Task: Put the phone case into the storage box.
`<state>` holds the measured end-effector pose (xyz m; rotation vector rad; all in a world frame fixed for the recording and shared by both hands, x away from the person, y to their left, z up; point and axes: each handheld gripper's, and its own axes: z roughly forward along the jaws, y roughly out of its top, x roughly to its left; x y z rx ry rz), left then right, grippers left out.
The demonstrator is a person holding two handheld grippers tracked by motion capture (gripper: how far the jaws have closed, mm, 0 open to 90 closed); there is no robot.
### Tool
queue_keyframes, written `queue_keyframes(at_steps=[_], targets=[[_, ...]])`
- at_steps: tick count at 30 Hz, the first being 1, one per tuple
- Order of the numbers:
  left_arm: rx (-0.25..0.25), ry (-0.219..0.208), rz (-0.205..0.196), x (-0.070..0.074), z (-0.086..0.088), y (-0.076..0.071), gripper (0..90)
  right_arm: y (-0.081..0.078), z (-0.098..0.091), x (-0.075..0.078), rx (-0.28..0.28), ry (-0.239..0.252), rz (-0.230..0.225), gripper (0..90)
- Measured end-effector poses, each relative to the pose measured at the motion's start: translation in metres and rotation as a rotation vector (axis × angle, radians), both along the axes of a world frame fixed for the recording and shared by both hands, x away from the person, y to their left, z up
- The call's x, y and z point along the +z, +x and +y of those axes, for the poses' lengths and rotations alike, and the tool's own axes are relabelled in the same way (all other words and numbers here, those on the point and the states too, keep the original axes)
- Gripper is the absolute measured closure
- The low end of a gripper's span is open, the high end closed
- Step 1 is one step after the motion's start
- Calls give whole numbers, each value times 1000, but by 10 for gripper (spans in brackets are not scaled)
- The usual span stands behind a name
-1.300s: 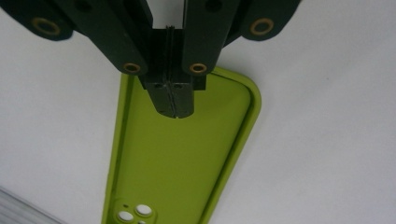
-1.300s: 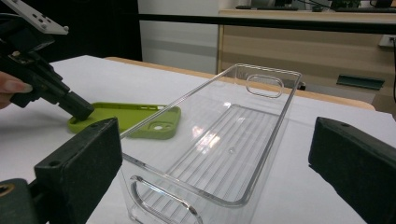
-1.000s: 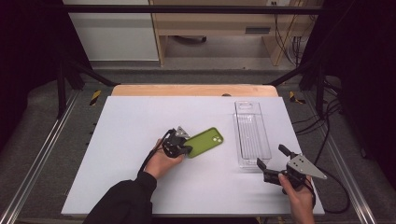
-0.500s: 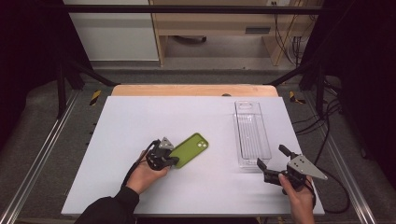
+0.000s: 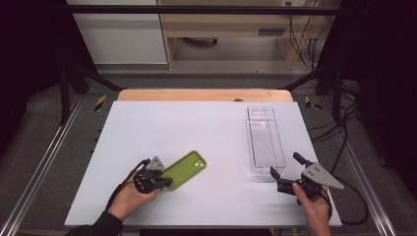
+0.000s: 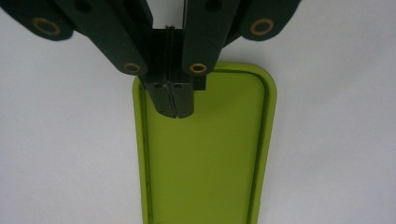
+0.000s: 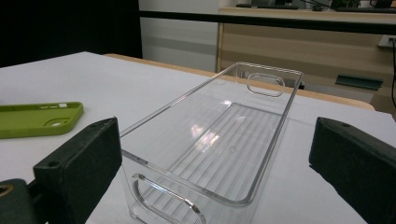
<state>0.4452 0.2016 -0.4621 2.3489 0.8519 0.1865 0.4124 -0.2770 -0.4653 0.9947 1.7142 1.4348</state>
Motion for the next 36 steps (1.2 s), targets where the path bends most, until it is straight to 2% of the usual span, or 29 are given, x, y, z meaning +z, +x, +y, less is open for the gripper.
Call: queue_keyframes(at_steps=[9,16,18,20,22,25,27,28,29,30,32,35,36], targets=[[-18,27,14,2,19,-17,900,-3,-5,0,-11,12,-4,29],[-20,34,20,3,29,-27,900,-2,-1,0,-5,6,2,29],[-22,47,9,4,27,-28,900,-2,0,0,-2,1,-2,29],[-24,75,-26,5,24,-30,900,-2,0,0,-3,-5,1,29],[-20,63,-48,8,20,-31,900,-2,1,0,-4,-3,0,29],[-9,54,-109,15,15,-31,883,-1,1,-1,1,-8,4,29],[8,51,-148,18,13,-30,807,-2,0,-2,-1,-12,8,29],[13,36,-162,19,12,-28,771,-3,-1,-2,-3,-8,6,29],[13,36,-162,19,12,-28,715,-3,-2,-2,-4,-4,4,29],[34,6,-195,20,10,-25,625,-3,-3,-2,-5,-3,0,29],[58,10,-238,20,10,-21,464,-4,-3,-1,-9,1,4,29],[70,-6,-257,17,13,-18,276,-3,-3,-2,-6,-6,2,29],[87,-35,-256,15,15,-17,276,-3,-2,-2,-5,-6,4,29]])
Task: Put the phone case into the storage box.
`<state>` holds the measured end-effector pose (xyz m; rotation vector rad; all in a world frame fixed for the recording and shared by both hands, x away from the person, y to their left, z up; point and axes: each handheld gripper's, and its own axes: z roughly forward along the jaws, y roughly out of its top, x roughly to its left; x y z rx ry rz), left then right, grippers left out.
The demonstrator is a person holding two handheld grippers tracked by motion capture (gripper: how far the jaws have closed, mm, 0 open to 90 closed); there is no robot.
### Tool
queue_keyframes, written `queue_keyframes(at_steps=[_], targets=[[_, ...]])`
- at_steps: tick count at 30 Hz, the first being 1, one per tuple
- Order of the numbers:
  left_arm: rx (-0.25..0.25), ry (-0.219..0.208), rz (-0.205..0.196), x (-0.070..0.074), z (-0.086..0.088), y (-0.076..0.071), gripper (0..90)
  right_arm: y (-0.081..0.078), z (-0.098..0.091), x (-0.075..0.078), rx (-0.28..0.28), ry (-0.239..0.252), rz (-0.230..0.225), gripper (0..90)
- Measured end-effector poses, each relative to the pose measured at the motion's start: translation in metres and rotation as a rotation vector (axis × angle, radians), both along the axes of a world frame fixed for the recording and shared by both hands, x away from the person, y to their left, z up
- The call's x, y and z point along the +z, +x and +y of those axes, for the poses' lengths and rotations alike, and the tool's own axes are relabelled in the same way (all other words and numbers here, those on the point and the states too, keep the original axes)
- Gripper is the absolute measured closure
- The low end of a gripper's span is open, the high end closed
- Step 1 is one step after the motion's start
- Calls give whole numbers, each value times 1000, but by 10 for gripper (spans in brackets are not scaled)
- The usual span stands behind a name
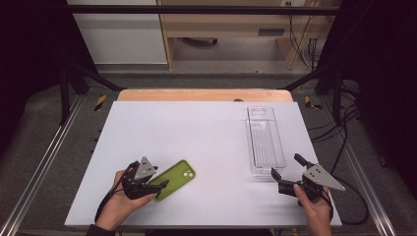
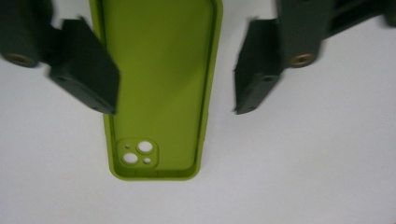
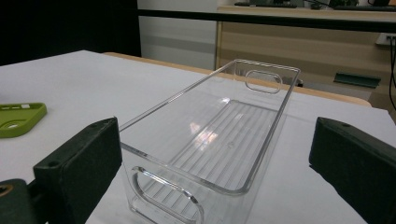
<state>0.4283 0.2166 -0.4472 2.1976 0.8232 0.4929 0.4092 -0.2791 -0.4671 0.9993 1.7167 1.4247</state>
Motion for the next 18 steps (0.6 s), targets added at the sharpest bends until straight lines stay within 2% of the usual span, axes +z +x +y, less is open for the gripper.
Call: queue_keyframes(at_steps=[1,3,5,10,15,18], targets=[[8,-8,7,-5,3,2,177,0,2,0,6,-6,4,29],[-3,-21,28,-9,4,3,128,1,3,0,9,-12,3,29],[-20,-47,52,-13,6,3,110,1,3,0,14,-18,0,29],[-25,-53,84,-22,7,3,81,2,5,-1,10,-22,7,29],[-32,-40,115,-30,5,3,71,1,6,-1,15,-34,11,29],[-57,-24,135,-32,1,3,73,1,6,-1,16,-33,9,29]])
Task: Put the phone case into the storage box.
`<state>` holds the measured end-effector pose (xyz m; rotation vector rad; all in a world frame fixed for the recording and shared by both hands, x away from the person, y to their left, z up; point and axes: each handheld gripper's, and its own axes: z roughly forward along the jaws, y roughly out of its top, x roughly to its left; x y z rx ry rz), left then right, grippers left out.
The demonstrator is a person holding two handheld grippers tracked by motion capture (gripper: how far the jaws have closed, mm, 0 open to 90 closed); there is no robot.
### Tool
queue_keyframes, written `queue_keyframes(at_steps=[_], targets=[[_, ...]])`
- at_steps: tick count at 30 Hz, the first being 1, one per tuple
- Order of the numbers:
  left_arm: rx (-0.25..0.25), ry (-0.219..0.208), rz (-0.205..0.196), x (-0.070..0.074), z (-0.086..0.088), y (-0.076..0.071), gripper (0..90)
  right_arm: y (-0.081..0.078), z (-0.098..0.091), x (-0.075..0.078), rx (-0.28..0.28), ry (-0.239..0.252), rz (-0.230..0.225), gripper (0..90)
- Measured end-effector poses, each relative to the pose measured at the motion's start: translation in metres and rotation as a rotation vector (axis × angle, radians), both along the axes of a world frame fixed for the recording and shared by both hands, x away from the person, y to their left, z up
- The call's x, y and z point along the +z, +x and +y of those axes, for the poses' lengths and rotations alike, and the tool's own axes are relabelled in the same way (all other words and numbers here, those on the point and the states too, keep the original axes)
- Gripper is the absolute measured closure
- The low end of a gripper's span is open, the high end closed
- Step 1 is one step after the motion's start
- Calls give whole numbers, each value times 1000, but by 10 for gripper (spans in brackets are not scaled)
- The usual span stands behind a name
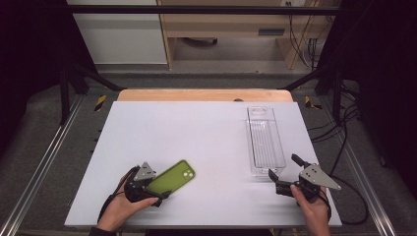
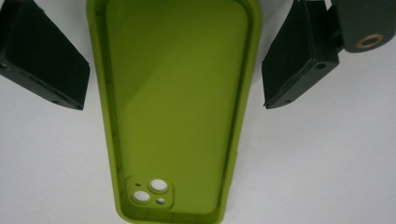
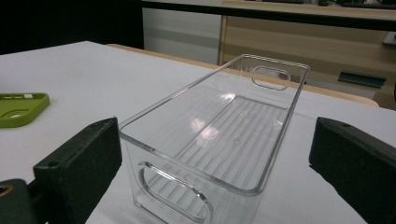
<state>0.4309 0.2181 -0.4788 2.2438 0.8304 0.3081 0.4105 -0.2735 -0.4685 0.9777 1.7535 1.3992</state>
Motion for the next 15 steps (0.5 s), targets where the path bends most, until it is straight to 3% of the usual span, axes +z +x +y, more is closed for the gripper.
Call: queue_keyframes(at_steps=[4,7,15], targets=[[-6,25,12,-5,-5,1,73,0,1,-1,3,-6,6,29],[-3,45,-2,-5,-6,1,89,0,1,-1,3,-7,6,29],[21,56,-11,-3,-7,-3,156,1,3,-1,8,-17,7,29]])
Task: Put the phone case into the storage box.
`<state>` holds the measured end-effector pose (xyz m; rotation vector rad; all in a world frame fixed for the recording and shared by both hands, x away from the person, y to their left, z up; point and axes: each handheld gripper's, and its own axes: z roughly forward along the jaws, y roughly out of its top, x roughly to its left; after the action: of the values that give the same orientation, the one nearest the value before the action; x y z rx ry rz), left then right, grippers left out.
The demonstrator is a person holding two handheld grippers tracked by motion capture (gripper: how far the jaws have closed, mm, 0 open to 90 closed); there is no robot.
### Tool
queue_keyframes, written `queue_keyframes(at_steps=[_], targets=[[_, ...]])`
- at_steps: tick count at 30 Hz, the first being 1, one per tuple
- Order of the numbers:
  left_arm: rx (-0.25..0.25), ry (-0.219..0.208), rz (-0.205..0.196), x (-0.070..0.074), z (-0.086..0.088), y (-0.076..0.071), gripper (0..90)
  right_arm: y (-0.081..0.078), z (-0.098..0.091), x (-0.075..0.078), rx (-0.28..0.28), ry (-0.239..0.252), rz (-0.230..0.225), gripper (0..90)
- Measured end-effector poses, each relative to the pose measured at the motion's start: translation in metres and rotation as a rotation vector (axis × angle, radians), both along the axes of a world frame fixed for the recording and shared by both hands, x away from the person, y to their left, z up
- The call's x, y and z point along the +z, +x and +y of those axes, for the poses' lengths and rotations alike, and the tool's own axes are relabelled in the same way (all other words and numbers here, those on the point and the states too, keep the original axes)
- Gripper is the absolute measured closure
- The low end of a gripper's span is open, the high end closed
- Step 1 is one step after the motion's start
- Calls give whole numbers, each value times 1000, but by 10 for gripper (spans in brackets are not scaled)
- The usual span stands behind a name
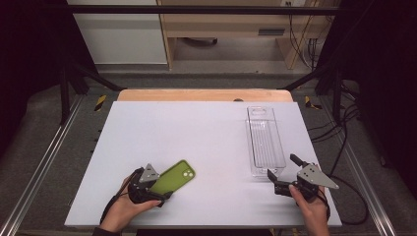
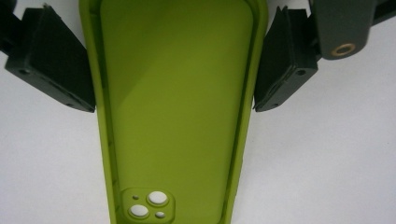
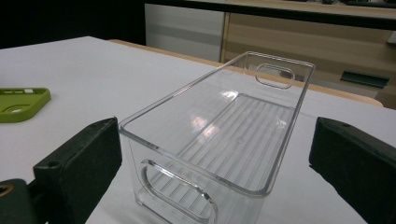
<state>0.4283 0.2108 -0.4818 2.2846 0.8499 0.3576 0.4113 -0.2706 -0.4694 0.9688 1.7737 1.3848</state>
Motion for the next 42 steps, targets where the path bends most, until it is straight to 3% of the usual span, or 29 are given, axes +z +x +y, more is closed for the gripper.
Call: queue_keyframes(at_steps=[8,13,16,18,25,31,42], targets=[[-2,-6,-29,2,-3,-2,161,-1,-1,0,3,2,-5,29],[5,-38,-99,8,-3,-5,161,-2,-1,1,0,8,-7,29],[9,-53,-117,9,-2,-5,161,-2,0,2,-2,4,-6,29],[13,-84,-154,11,0,-6,161,-1,1,1,-3,5,-5,29],[35,-104,-224,15,-3,-7,160,-2,0,1,-13,7,-8,29],[45,-123,-263,17,-7,-8,160,-5,-1,2,-24,38,-9,28],[60,-129,-302,19,-7,-9,160,-9,20,8,17,18,-26,23]])
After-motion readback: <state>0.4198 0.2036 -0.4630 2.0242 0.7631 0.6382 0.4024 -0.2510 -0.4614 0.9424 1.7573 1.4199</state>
